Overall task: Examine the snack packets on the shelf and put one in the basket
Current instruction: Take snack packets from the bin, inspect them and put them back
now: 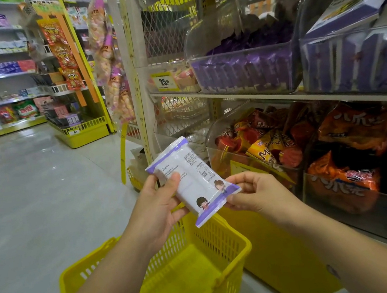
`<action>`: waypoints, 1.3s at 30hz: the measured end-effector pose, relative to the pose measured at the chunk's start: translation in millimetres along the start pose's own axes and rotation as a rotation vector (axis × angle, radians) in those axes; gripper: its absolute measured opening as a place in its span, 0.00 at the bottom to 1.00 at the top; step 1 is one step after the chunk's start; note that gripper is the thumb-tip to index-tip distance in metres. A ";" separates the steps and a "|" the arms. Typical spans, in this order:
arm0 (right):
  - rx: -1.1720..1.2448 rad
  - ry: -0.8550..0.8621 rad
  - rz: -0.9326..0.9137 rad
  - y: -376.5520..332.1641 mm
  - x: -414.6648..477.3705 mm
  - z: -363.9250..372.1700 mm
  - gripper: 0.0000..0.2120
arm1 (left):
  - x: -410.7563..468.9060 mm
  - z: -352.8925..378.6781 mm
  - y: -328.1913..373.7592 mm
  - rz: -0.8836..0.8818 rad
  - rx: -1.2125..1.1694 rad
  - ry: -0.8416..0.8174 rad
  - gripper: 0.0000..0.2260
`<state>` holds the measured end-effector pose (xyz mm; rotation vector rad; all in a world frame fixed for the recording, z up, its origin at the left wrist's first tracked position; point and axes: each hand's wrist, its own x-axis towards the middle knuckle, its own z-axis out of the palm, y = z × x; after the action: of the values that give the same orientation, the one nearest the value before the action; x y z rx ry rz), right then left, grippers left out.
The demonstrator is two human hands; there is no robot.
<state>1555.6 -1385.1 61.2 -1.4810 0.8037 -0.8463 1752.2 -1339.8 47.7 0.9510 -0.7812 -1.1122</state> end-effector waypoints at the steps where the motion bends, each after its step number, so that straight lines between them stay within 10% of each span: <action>1: -0.016 0.006 -0.004 0.1 0.0 0.4 0.12 | -0.6 0.8 0.2 0.007 0.035 0.014 0.18; 16: 0.082 -0.319 0.051 12.5 -6.6 16.5 0.15 | -12.5 15.1 -20.0 -0.143 0.349 -0.130 0.14; 30: -0.176 -0.326 -0.203 21.1 -4.7 17.3 0.15 | -17.7 24.7 -17.9 -0.080 0.358 -0.100 0.41; 39: -0.171 -0.341 -0.210 20.7 -3.7 13.4 0.19 | -10.3 13.9 -12.2 -0.128 0.273 -0.061 0.22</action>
<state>1565.1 -1376.7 39.8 -1.8250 0.4797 -0.6638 1732.5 -1334.9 41.6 1.2139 -0.9488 -1.1686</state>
